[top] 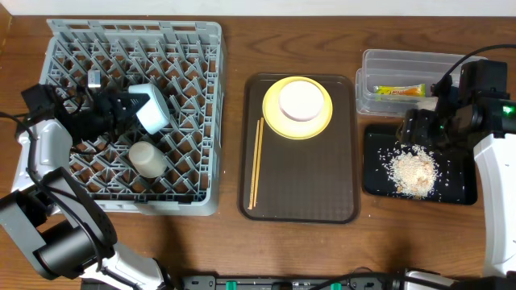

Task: Sort waste into correct bins and load items into the dishwasher
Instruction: 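Carry the light-blue bowl into the dish rack with left gripper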

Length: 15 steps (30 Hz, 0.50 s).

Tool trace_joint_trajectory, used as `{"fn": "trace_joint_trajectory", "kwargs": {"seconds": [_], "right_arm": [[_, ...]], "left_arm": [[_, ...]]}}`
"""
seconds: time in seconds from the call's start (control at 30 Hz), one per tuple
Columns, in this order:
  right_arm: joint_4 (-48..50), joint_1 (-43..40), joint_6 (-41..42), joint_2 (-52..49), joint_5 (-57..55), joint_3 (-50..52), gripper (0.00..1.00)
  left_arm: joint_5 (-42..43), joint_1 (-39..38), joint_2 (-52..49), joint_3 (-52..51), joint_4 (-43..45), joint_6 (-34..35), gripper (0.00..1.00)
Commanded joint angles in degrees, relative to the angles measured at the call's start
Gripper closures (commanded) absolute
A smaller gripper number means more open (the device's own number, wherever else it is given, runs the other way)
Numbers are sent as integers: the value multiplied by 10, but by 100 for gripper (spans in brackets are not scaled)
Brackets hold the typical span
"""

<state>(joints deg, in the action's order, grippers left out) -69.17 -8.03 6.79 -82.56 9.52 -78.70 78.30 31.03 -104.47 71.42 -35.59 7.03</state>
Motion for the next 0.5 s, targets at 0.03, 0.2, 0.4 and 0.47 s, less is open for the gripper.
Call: {"fn": "trace_joint_trajectory", "kwargs": {"seconds": [0.03,0.2,0.4,0.47], "right_arm": [[-1,-7,4,9,-1,-4,23],[-2,-7,4,9,-1,-4,23],[-5,-7,4,9,-1,-4,23],[-5,-7,4,9,-1,-4,23]], "left_arm": [[-98,-4,-15,-10,-11,-10,83],[-111,-4,-15,-10,-10,-10,60],[-188,-4,-15,-10,-18,-10,34],[-210,-2,-15,-10,-19,-10,25]]}}
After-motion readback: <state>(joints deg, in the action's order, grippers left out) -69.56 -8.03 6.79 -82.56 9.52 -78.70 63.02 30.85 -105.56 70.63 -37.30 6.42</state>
